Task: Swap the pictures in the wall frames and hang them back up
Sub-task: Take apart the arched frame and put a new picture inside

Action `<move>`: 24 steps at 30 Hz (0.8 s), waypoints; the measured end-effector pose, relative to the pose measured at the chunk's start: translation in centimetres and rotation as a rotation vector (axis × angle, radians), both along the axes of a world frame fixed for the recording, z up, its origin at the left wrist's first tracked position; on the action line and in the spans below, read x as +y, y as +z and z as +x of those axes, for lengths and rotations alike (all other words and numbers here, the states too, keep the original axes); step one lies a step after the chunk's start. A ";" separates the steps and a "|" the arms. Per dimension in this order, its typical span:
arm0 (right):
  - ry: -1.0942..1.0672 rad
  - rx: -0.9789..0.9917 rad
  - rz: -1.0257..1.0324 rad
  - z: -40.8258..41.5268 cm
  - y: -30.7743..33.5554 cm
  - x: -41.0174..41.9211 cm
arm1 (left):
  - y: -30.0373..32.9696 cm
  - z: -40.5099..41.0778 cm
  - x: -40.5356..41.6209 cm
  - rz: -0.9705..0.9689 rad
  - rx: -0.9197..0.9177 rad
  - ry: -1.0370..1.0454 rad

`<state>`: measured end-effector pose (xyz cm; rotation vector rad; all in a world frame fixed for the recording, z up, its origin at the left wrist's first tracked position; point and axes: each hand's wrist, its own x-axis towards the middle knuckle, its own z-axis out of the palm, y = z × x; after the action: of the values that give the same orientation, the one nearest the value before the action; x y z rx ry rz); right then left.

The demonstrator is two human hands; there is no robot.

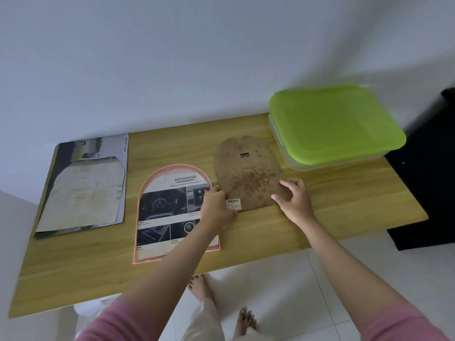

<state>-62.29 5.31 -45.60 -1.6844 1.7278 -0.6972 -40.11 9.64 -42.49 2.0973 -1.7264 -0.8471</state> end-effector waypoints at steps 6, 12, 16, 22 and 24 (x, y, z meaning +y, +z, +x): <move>-0.012 0.085 -0.078 0.8 0.1 0.2 | 1.1 0.2 -0.3 -0.005 0.086 0.012; 0.036 0.043 -0.271 5.7 1.6 1.5 | 2.8 3.6 3.2 -0.091 0.169 0.113; 0.202 0.007 -0.273 11.2 2.1 2.3 | 2.9 7.9 6.0 -0.092 0.153 0.249; 0.408 0.126 -0.146 18.0 2.9 1.2 | 2.7 14.3 9.0 -0.025 0.050 0.348; 0.458 0.216 -0.065 19.3 3.3 0.3 | 2.4 16.0 9.6 0.063 0.019 0.317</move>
<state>-42.95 5.59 -42.31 -2.1657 1.3833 -0.3726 -24.09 19.25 -40.07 2.3123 -1.3218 -0.8298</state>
